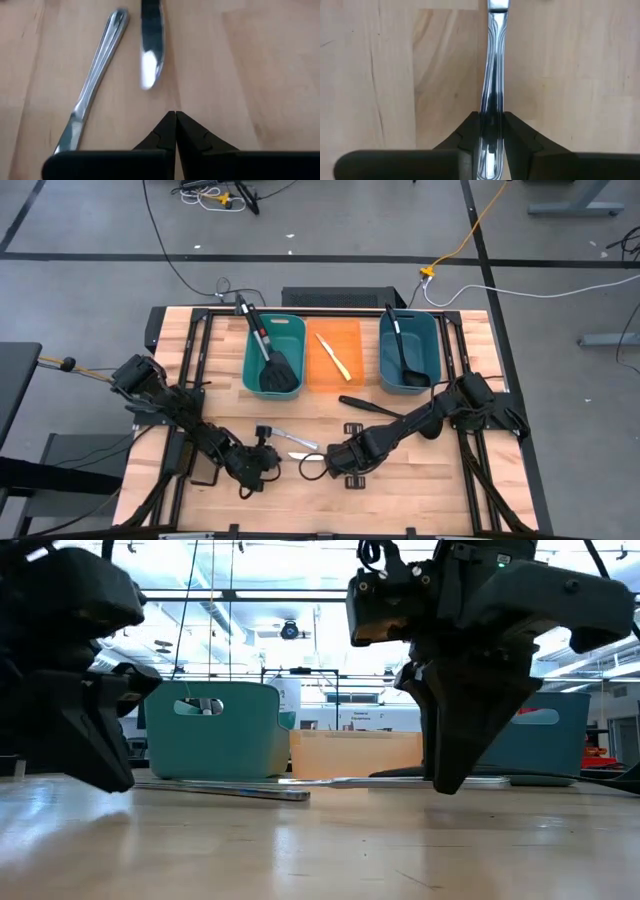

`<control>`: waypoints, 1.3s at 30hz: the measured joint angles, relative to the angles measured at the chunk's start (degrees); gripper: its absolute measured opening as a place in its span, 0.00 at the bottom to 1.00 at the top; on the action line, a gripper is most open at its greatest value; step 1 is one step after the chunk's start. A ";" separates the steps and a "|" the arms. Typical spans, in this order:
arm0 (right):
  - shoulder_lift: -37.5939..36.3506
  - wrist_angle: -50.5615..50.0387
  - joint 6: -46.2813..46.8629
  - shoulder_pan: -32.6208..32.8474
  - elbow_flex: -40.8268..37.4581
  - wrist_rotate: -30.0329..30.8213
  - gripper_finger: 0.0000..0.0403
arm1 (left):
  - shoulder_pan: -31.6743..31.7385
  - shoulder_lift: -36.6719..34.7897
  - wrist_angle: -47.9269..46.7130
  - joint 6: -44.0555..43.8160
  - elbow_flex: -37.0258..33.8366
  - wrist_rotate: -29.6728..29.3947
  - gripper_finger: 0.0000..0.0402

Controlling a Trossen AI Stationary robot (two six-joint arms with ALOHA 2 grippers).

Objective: Pick & Place Kitchen Items
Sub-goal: Put the bottom silver knife into the orange bin

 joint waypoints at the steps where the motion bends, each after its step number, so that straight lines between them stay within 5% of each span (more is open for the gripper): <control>1: -0.01 -0.06 0.00 0.10 0.03 0.44 0.16 | -0.11 0.00 -0.52 -0.02 0.00 -0.17 0.04; 12: -4.49 -0.40 -0.73 1.23 0.13 2.36 0.16 | -0.87 -5.96 -1.70 5.46 0.15 -0.48 0.01; 23: -11.38 -0.02 -2.41 2.17 0.26 7.77 0.16 | 0.04 -42.08 -16.39 9.92 -0.01 -8.92 0.01; 30: -16.54 -1.22 -4.73 4.24 0.27 14.44 0.16 | 0.28 -60.31 -14.35 6.18 -11.52 -13.90 0.01; 39: -29.41 -0.59 -9.88 4.83 -0.61 20.96 0.16 | 0.52 -67.83 -5.92 4.08 -24.62 -13.34 0.01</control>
